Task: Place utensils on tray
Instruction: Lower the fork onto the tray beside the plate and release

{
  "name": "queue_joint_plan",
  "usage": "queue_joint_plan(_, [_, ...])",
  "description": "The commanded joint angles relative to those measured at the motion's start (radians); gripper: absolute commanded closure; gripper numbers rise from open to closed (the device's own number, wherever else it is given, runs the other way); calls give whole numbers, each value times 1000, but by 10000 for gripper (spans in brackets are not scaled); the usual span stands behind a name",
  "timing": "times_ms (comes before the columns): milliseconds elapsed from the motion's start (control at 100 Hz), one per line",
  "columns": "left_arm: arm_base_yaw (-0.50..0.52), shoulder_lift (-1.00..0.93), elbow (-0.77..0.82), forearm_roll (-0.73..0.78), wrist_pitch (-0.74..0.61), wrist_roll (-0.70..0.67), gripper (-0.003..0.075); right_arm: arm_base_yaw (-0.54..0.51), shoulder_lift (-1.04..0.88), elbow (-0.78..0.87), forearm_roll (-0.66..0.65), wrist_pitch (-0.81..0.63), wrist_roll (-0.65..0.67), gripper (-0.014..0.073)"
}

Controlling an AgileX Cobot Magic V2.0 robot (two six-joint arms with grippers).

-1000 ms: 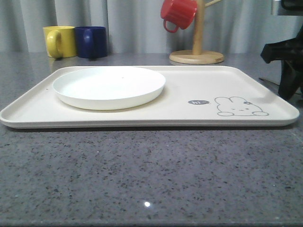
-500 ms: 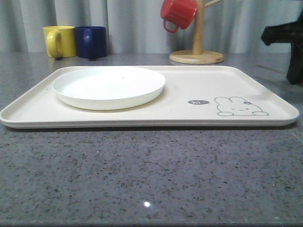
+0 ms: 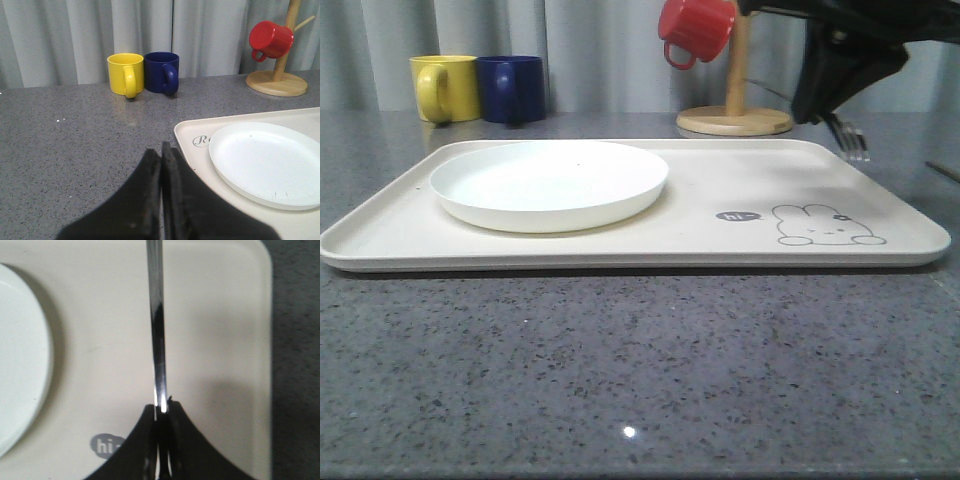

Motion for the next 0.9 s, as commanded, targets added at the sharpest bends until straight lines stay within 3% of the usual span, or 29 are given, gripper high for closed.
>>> queue_joint_plan(0, [2,6,-28,-12,-69,1,739,38,-12,-33,-18,-109,35,559])
queue_joint_plan(220, [2,6,-28,-12,-69,1,739,103,75,-35,-20,-176,74,559])
queue_joint_plan(660, [2,6,-28,-12,-69,1,739,109,132,-35,-19,-164,90,547])
queue_joint_plan(750, [2,6,-28,-12,-69,1,739,109,132,-35,-18,-153,90,496])
queue_joint_plan(890, [2,6,-28,-12,-69,1,739,109,132,-35,-18,-147,90,332])
